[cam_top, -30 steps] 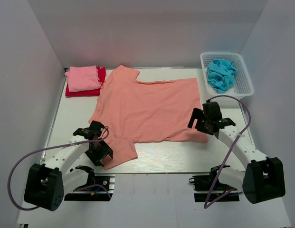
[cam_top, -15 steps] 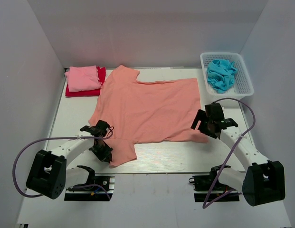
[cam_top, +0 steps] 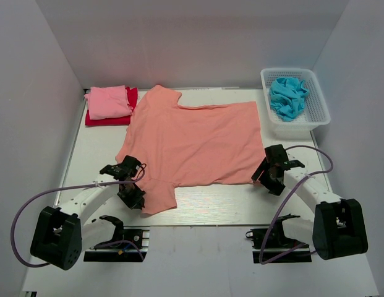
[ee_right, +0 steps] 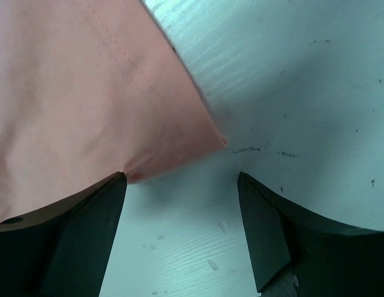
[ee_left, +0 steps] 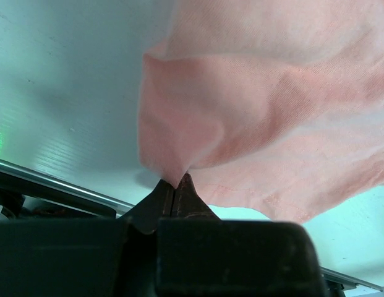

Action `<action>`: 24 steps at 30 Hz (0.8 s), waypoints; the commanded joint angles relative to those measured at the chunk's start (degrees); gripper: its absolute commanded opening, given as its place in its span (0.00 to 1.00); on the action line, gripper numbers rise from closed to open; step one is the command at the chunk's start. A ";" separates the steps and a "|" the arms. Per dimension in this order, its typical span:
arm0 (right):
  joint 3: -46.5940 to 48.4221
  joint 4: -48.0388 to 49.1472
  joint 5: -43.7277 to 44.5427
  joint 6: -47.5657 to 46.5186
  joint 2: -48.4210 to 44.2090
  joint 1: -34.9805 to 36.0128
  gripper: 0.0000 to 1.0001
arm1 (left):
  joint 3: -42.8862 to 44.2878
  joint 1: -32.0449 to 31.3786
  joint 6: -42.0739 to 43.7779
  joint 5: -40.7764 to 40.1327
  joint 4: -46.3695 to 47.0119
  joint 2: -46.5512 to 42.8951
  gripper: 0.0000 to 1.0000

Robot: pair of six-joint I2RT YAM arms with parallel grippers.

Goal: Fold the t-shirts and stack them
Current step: Grap the side of the flattened tshirt closest away from the robot with both arms

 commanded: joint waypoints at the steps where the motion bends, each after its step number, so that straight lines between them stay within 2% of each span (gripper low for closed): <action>1: 1.13 1.86 2.88 3.65 -0.81 -0.67 0.78 | 0.57 -0.14 0.22 -0.27 0.26 -0.95 0.00; 8: 0.78 2.92 4.82 3.03 0.76 -2.78 0.77 | 0.05 -0.14 0.22 0.26 0.97 -2.09 0.00; 12: 0.42 5.46 3.95 2.77 3.13 -3.57 0.72 | -0.48 -0.14 0.22 1.31 0.97 -2.09 0.00; 15: -0.19 6.87 1.83 1.46 5.59 -4.01 0.48 | -0.48 -0.14 0.75 1.93 0.97 -2.09 0.00; 18: -1.42 5.73 0.87 1.01 6.48 -4.28 0.19 | -0.48 -0.14 0.75 2.45 0.45 -2.09 0.00; 19: -2.81 5.29 0.78 1.01 5.87 -4.45 0.00 | -0.48 -0.14 0.75 2.45 0.44 -2.61 0.00; 21: -3.70 1.80 -0.01 1.71 4.64 -4.54 0.00 | -1.00 -0.14 0.75 3.68 -1.31 -3.14 0.00; 24: -4.76 -3.39 -0.45 1.89 -1.93 -4.72 0.00 | -1.01 -0.14 1.36 3.68 -3.86 -4.38 0.00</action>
